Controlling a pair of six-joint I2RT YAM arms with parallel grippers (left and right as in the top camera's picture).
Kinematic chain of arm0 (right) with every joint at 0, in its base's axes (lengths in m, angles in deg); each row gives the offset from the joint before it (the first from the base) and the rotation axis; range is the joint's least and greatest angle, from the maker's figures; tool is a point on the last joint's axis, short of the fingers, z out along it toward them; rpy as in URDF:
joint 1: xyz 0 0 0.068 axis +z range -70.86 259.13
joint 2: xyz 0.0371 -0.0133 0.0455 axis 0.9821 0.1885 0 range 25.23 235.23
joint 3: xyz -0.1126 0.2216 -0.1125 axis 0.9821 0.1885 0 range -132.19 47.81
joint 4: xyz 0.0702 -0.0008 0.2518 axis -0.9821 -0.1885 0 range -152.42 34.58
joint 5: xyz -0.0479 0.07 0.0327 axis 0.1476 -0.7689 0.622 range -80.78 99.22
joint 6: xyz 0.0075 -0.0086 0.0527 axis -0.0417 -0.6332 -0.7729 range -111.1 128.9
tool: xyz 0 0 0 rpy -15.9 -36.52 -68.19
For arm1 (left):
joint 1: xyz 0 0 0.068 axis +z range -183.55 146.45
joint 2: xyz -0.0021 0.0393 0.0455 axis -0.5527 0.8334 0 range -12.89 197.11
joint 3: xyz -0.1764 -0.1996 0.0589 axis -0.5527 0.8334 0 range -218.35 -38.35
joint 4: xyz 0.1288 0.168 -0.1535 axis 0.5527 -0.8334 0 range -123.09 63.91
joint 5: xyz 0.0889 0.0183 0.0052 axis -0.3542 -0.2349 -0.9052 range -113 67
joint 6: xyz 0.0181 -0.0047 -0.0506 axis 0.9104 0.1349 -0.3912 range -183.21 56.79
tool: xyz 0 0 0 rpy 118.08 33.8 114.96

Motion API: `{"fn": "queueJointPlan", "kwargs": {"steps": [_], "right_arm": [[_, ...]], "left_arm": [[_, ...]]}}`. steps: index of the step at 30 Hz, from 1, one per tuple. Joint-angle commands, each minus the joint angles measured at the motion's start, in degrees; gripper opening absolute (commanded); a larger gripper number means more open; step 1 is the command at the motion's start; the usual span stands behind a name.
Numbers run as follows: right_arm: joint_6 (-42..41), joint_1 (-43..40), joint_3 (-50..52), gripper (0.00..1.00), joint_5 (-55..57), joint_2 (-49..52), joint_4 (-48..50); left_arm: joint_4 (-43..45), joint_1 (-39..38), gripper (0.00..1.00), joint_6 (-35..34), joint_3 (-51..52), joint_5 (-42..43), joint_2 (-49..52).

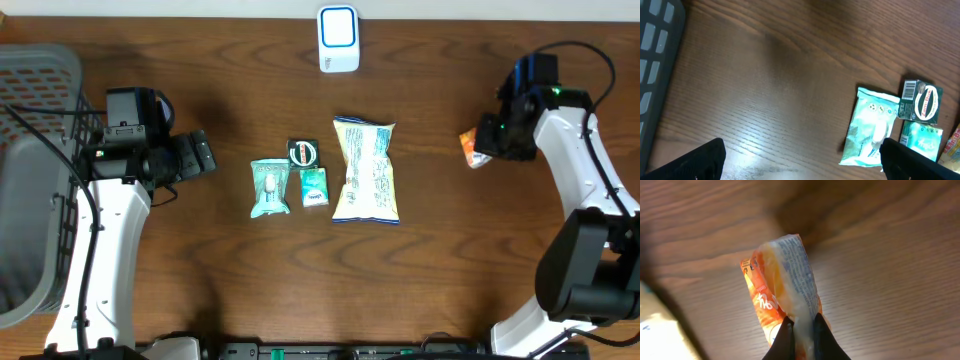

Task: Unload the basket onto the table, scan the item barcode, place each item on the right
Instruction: 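Carry the Kleenex pack right and set it down on the table, then move the right gripper to the large snack bag and grasp it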

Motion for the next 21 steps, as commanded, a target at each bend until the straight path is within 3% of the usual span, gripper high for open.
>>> {"fn": "queueJointPlan", "kwargs": {"steps": [1, 2, 5, 10, 16, 19, 21], "right_arm": [[-2.6, -2.8, 2.5, 0.64, -0.6, -0.4, 1.2], [-2.6, -3.4, 2.6, 0.98, -1.0, -0.4, 1.3], [-2.5, -4.5, 2.4, 0.99, -6.5, -0.5, 2.3], [-1.3, -4.4, 2.1, 0.99, -25.5, -0.5, 4.6], [-0.9, 3.1, 2.2, 0.66, -31.8, -0.4, 6.4], [-4.0, 8.1, 2.2, 0.63, -29.3, -0.4, 9.5], [-4.3, 14.7, 2.1, 0.61, -27.3, -0.3, 18.3]], "left_arm": [[0.0, 0.2, 0.98, 0.8, -0.5, -0.1, 0.2], [0.0, 0.2, 0.98, 0.8, -0.5, -0.1, 0.2], [0.0, 0.2, 0.98, 0.8, -0.5, -0.1, 0.2], [0.0, 0.2, 0.98, 0.7, -0.5, -0.1, 0.2], [0.0, 0.2, 0.98, 0.8, -0.5, -0.1, 0.2], [0.0, 0.2, 0.98, 0.7, -0.5, -0.1, 0.2], [0.0, 0.2, 0.98, 0.7, -0.5, -0.1, 0.2]]}}
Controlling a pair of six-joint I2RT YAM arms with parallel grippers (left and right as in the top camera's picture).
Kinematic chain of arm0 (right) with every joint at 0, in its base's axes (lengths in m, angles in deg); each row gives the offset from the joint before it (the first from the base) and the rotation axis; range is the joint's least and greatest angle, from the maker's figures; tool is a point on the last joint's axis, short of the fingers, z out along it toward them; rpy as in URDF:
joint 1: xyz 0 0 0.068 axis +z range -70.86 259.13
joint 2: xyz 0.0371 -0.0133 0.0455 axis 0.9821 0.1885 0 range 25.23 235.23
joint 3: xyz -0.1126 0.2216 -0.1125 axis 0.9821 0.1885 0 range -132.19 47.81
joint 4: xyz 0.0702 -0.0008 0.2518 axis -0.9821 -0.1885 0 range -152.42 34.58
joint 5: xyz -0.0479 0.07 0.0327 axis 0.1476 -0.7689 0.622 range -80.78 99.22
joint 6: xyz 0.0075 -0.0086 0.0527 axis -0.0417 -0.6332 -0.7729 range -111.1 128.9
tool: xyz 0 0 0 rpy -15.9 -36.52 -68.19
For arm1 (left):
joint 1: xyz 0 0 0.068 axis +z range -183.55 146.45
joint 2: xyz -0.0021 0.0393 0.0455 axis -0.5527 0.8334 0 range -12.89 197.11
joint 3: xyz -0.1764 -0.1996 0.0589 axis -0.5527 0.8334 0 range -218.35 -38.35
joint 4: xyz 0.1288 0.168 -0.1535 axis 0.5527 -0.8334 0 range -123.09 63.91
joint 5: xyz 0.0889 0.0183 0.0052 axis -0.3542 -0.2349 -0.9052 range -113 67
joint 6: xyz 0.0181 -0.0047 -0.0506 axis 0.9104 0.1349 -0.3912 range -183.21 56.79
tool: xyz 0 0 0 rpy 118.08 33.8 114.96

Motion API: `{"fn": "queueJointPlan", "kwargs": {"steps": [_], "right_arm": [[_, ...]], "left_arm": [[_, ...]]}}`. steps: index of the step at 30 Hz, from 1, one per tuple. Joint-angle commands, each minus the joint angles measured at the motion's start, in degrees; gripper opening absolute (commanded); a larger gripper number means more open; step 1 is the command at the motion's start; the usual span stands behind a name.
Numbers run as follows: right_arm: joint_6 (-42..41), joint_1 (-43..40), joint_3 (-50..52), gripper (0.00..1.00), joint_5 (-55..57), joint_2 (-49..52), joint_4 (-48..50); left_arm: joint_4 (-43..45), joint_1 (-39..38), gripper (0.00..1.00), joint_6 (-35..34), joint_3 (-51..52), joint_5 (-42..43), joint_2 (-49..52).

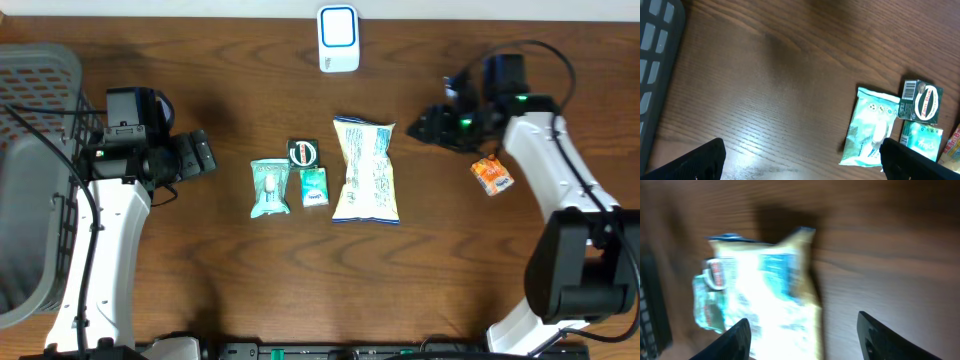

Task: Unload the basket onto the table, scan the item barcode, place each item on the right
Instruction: 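Move the right gripper to the large snack bag and grasp it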

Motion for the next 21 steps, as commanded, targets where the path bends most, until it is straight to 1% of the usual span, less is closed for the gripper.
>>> {"fn": "queueJointPlan", "kwargs": {"steps": [1, 3, 6, 10, 14, 16, 17, 21], "right_arm": [[-1.5, 7.6, -0.5, 0.59, 0.5, -0.3, 9.1], [-1.5, 11.8, -1.6, 0.56, 2.7, -0.2, 12.0], [-1.5, 19.5, -5.4, 0.56, 9.4, 2.4, 12.1], [-2.1, 25.6, -6.7, 0.54, 13.2, 7.8, 12.9], [-2.1, 27.3, -6.7, 0.54, 20.4, 11.1, 12.0], [-2.2, 26.5, -6.8, 0.53, 23.9, 11.3, 10.4], [-2.1, 25.9, -7.2, 0.55, 25.2, 11.2, 9.4], [-2.1, 22.7, -10.0, 0.56, 28.0, 11.1, 3.7]], "left_arm": [[0.0, 0.2, 0.98, 0.8, -0.5, -0.1, 0.2], [0.0, 0.2, 0.98, 0.8, -0.5, -0.1, 0.2], [0.0, 0.2, 0.98, 0.8, -0.5, -0.1, 0.2], [0.0, 0.2, 0.98, 0.8, -0.5, -0.1, 0.2], [0.0, 0.2, 0.98, 0.8, -0.5, -0.1, 0.2], [0.0, 0.2, 0.98, 0.8, -0.5, -0.1, 0.2], [0.0, 0.2, 0.98, 0.7, -0.5, -0.1, 0.2], [0.0, 0.2, 0.98, 0.7, -0.5, -0.1, 0.2]]}}
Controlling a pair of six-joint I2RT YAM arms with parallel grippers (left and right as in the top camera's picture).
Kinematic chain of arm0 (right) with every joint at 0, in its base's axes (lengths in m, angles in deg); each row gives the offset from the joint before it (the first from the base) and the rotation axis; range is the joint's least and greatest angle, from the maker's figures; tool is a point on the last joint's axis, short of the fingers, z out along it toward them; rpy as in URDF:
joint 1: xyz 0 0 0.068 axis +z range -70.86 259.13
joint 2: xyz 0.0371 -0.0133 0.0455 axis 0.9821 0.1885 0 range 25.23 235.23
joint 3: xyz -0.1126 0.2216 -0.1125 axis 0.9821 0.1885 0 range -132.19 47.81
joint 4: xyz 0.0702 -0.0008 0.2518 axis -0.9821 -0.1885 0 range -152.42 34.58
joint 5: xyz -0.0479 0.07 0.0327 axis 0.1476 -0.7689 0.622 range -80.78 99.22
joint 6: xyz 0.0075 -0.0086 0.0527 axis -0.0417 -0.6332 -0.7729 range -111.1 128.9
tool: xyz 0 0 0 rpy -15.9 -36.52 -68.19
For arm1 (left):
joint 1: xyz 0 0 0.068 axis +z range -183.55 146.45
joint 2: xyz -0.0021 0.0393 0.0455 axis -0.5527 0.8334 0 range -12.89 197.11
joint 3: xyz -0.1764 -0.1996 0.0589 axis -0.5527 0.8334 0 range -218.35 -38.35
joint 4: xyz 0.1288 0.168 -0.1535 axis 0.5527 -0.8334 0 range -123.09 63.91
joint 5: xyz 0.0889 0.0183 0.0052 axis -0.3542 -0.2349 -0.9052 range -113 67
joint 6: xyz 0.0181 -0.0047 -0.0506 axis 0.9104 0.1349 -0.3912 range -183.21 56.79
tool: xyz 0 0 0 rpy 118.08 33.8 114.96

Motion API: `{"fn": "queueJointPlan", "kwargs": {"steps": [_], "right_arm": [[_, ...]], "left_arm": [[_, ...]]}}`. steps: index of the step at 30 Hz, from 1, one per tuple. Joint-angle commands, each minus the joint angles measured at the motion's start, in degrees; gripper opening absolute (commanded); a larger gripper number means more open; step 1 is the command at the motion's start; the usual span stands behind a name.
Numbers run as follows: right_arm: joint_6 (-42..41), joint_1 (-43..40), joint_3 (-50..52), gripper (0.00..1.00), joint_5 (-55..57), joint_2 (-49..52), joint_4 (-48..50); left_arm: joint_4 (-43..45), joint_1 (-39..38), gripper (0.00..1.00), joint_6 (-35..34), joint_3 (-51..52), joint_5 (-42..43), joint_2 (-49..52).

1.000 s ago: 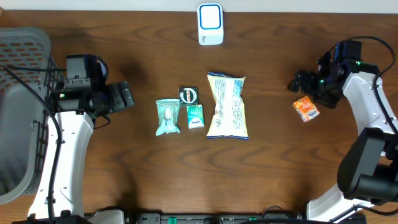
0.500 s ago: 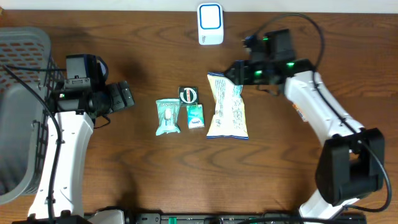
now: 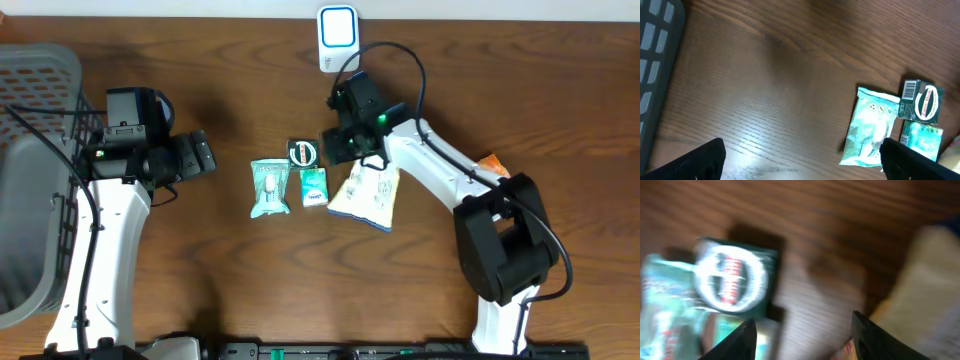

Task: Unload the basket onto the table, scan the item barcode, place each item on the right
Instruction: 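Move the right gripper to the large snack bag and grasp it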

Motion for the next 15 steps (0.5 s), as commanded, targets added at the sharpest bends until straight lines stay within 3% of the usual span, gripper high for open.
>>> {"fn": "queueJointPlan", "kwargs": {"steps": [1, 5, 8, 11, 15], "right_arm": [[-0.5, -3.9, -4.2, 0.56, 5.4, -0.7, -5.0], [-0.5, -6.7, -8.7, 0.58, 4.5, -0.7, -12.1], [1.6, -8.7, -13.4, 0.75, -0.5, -1.5, -17.3], [12.7, -12.4, -19.0, 0.90, -5.4, -2.3, -23.1], [23.8, -19.1, -20.1, 0.97, -10.2, -1.3, -26.8]], "left_arm": [[0.0, 0.2, 0.98, 0.8, -0.5, -0.1, 0.2], [0.0, 0.2, 0.98, 0.7, -0.5, -0.1, 0.2], [0.0, 0.2, 0.98, 0.7, -0.5, -0.1, 0.2], [0.0, 0.2, 0.98, 0.8, -0.5, -0.1, 0.2], [0.0, 0.2, 0.98, 0.8, -0.5, -0.1, 0.2]]}}
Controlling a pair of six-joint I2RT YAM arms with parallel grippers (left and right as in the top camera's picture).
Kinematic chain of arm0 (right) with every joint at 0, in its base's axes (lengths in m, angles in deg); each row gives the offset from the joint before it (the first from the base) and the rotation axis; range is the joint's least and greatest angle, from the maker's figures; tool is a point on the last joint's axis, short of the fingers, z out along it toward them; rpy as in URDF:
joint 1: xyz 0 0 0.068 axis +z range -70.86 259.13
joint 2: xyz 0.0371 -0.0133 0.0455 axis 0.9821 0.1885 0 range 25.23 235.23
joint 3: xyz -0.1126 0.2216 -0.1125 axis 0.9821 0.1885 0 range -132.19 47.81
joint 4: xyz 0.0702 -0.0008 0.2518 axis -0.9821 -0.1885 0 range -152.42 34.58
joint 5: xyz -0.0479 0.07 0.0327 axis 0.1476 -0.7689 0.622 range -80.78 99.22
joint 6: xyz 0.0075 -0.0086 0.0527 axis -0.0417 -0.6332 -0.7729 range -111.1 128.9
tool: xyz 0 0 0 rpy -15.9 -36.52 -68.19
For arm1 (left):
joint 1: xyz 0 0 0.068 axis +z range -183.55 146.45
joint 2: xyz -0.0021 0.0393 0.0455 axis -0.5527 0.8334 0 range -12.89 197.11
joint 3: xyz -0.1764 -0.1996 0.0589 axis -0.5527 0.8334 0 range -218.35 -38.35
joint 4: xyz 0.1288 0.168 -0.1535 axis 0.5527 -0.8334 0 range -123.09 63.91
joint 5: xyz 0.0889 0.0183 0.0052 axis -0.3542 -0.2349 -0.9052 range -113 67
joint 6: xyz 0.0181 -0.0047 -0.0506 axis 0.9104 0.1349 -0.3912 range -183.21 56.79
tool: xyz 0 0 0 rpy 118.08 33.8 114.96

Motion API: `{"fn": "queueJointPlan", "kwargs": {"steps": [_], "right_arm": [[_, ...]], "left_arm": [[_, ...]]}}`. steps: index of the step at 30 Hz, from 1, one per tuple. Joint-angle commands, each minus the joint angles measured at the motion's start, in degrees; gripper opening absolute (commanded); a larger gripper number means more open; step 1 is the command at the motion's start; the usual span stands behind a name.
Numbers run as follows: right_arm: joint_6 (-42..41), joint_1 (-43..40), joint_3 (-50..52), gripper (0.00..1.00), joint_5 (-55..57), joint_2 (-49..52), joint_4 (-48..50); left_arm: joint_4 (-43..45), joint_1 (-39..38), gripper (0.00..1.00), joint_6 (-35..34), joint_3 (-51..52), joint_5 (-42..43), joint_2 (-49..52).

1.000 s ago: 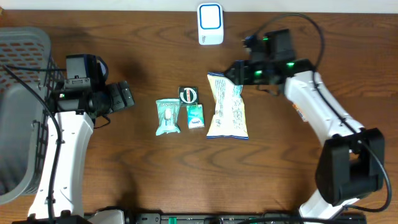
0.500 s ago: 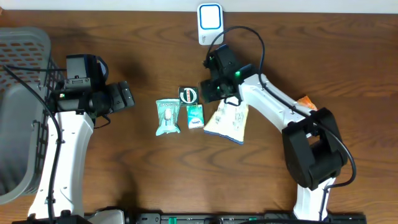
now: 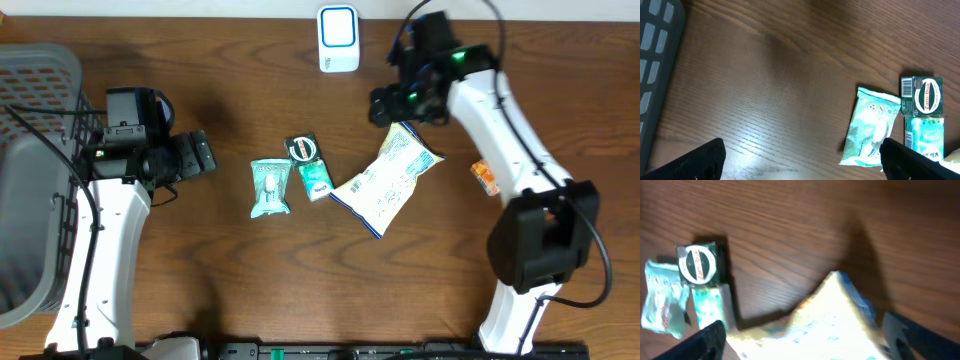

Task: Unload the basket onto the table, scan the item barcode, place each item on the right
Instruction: 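Move the right gripper to the large snack bag and grasp it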

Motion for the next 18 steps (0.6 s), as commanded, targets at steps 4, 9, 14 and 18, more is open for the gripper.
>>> {"fn": "queueJointPlan", "kwargs": {"steps": [4, 9, 14, 18], "right_arm": [[23.2, -9.3, -0.7, 0.97, -15.1, 4.1, -5.0], [30.5, -10.7, -0.7, 0.99, -19.2, 10.4, -6.7], [34.5, -10.0, -0.7, 0.98, -22.8, 16.6, -7.7], [39.6, -8.9, -0.7, 0.98, -29.9, 19.4, -11.0]], "left_arm": [[0.0, 0.2, 0.98, 0.7, -0.5, -0.1, 0.2], [0.0, 0.2, 0.98, 0.7, -0.5, -0.1, 0.2], [0.0, 0.2, 0.98, 0.7, -0.5, -0.1, 0.2], [0.0, 0.2, 0.98, 0.8, -0.5, -0.1, 0.2]]}}
